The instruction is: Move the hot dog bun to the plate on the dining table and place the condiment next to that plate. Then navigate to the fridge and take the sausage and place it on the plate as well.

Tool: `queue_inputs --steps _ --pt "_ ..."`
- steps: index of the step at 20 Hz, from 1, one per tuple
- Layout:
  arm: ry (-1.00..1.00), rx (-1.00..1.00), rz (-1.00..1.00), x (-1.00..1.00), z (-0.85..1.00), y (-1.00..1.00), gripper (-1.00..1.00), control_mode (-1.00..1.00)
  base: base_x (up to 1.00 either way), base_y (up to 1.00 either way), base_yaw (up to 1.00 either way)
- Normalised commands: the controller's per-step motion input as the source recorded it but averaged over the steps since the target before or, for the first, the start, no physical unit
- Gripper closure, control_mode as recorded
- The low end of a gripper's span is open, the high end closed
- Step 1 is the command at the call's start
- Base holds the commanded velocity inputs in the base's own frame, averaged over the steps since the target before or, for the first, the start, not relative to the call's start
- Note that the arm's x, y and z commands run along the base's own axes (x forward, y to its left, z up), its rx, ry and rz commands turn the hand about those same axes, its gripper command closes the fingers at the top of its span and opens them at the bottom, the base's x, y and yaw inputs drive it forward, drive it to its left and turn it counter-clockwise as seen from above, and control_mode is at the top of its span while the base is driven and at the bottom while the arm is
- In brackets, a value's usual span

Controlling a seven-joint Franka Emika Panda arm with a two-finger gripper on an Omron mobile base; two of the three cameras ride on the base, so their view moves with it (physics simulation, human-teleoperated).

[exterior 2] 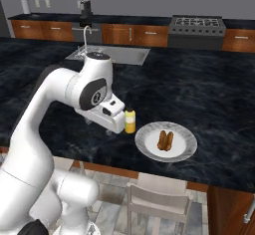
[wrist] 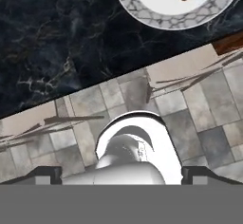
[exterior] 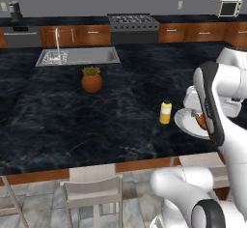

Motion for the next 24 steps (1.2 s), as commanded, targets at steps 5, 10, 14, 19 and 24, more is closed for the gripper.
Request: queue_inputs --steps 5,10,14,19,24 --pt "0.0 -0.06 0.0 -0.28 -0.1 0.0 -1.0 1.0 -0.25 0.0 -0.01" --pt "0.0 0.0 0.0 0.0 0.0 0.0 -1.0 1.0 -1.0 -0.54 -0.06" --pt "0.0 0.0 0.0 0.0 0.0 0.0 -1.0 1.0 -0.33 -1.0 -0.06" --pt "0.0 0.0 0.0 0.0 0.0 0.0 -1.0 1.0 0.0 -1.0 -0.09" --pt "0.0 0.0 0.0 0.0 0.0 0.0 -1.0 1.0 0.01 -1.0 -0.08"
